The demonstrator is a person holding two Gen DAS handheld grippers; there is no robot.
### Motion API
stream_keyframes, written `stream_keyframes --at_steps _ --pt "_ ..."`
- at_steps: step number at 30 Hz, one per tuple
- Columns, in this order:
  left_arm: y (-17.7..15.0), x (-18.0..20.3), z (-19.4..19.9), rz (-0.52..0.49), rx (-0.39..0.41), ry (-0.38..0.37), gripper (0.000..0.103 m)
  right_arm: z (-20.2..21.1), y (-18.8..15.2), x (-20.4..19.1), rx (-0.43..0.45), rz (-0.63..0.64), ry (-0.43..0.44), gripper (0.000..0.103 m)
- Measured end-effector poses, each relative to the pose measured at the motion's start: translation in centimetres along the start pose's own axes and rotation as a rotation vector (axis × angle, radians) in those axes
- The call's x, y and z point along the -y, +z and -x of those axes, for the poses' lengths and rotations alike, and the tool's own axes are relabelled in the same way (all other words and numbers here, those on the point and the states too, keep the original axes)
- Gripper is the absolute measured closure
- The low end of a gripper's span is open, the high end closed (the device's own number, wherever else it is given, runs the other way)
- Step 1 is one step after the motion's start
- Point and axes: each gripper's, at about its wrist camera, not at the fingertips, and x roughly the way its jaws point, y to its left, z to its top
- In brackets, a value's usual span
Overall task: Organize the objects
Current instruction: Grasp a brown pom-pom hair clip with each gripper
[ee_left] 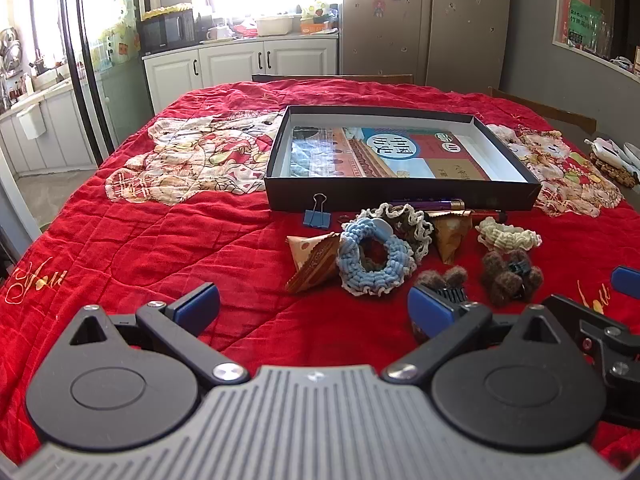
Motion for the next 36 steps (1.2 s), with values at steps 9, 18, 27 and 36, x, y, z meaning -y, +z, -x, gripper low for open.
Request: stream_keyframes --at_steps 9,18,27,36 --pt "0.0 0.1 -0.1 -0.002 -0.003 -0.001 0.0 0.0 0.0 0.0 -0.003 -0.001 0.0 0.008" --pt "-0.1 0.2 -0.3 -0.011 -0.016 -0.018 0.0 -0.1 0.0 0.1 -0.009 0.002 -0.002 0.009" --pt "-0.2 0.4 -0.6 -0.019 -0.033 -0.041 0.0 -0.2 0.1 0.4 -0.009 0.002 -0.013 0.01" --pt "-0.6 1.0 -1.6 -0.047 -0.077 -0.117 0.0 -1.0 0.8 2.2 -0.008 -0.007 -0.044 0.02"
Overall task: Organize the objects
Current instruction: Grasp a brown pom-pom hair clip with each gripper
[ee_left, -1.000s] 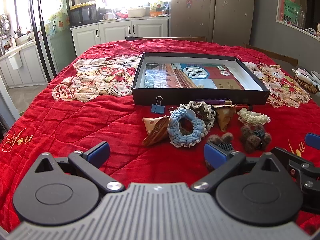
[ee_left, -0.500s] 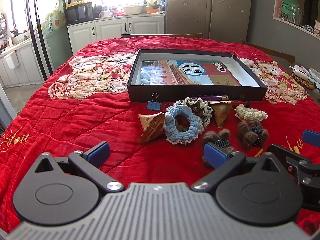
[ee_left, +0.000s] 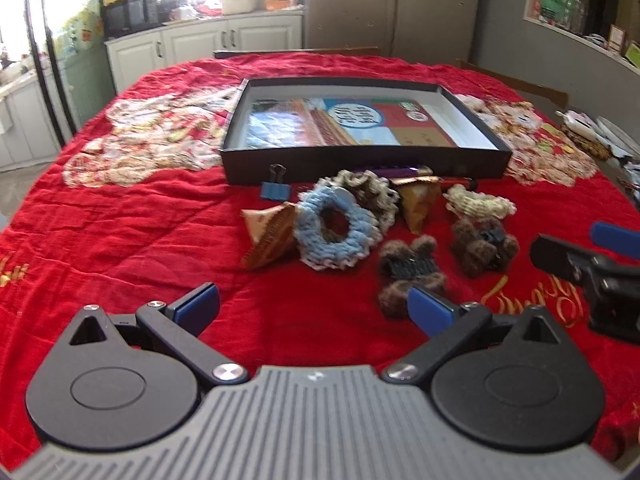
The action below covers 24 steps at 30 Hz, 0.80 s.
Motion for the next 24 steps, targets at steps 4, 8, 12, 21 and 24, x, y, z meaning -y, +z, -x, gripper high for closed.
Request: stream_keyframes --at_steps 4,8,12,21,24 --pt "-0.3 0.5 -0.7 -0.023 -0.014 -0.072 0.0 -0.9 0.3 0.7 -0.011 0.023 0.008 0.024" --pt "-0.7 1.5 -1.1 -0.08 -0.004 -0.146 0.002 -2.2 0.3 1.4 -0.04 0.036 0.044 0.026" --pt "-0.9 2.3 -2.1 -0.105 -0.015 -0.189 0.013 -3.6 0.2 1.5 -0.073 0.024 0.091 0.029" --pt "-0.3 2.2 -3.8 -0.051 -0.004 -0.234 0.023 -7.1 0.3 0.9 -0.145 0.036 0.125 0.037" --pt "-0.2 2.2 -4.0 -0.048 -0.002 -0.236 0.03 -7.9 0.4 1.0 -0.162 0.016 0.138 0.05"
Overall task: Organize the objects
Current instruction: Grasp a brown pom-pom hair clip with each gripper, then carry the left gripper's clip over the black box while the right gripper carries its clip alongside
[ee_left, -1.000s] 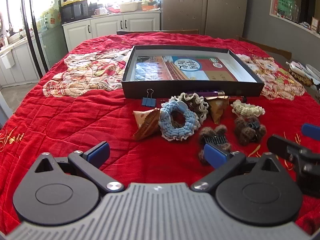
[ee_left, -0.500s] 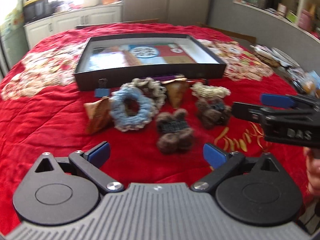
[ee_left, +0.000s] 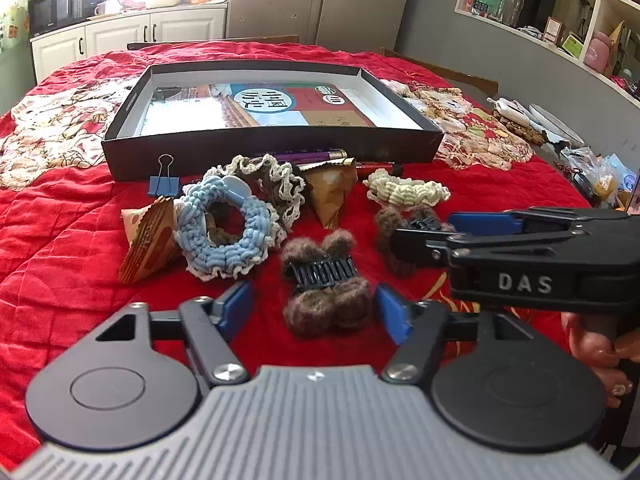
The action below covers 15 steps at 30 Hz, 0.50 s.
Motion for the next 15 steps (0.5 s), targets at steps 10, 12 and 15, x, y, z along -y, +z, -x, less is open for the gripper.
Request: stream_keyframes --at_steps 10,12,15 --pt "0.15 0.06 -0.16 -0.01 0.013 -0.003 0.062 -0.66 0.06 -0.04 -0.017 0.008 0.015 0.061" --pt "0.17 -0.15 -0.02 0.001 0.019 -0.014 0.062 -0.5 0.05 -0.08 -0.018 0.015 0.017 0.063" --pt "0.15 -0.15 0.2 -0.011 0.021 -0.032 0.063 0.06 0.14 -0.12 -0.015 0.02 0.027 0.066"
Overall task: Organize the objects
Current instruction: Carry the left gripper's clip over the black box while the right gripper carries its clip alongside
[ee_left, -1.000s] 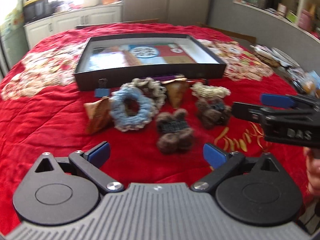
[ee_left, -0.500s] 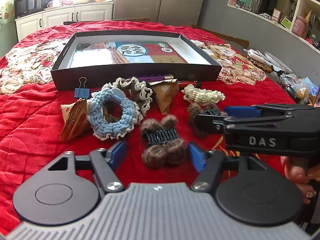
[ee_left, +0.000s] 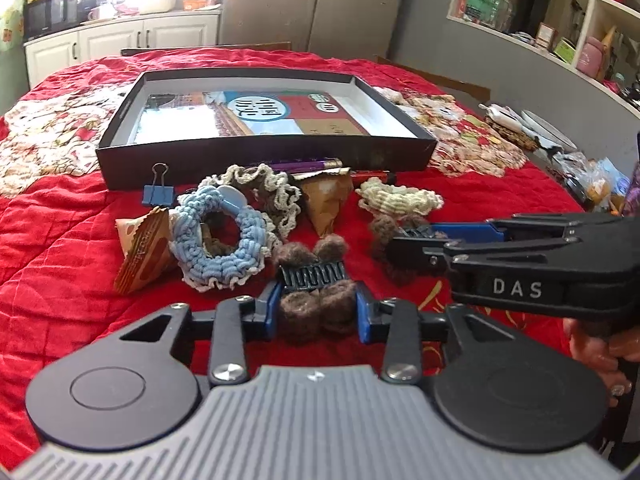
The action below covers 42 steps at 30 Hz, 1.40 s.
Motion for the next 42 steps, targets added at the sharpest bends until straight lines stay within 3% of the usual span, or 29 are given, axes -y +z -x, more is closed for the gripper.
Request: stream_keyframes --at_steps 9,17,30,42 --pt "1.8 -0.5 2.4 -0.013 0.076 -0.034 0.063 3.1 1.7 -0.6 0.081 0.031 0.036 0.069" --pt "6.9 -2.9 2.1 -0.014 0.176 0.049 0.063 2.4 7.0 -0.3 0.184 0.054 -0.01 0.069" --pt "14.1 -7.3 -5.2 0.046 0.165 0.172 0.062 -6.2 14.2 0.0 0.182 0.064 -0.097 0.069" --pt "16.5 -9.3 -11.1 0.06 0.105 0.231 0.062 -14.8 16.4 1.7 0.119 0.044 -0.148 0.069"
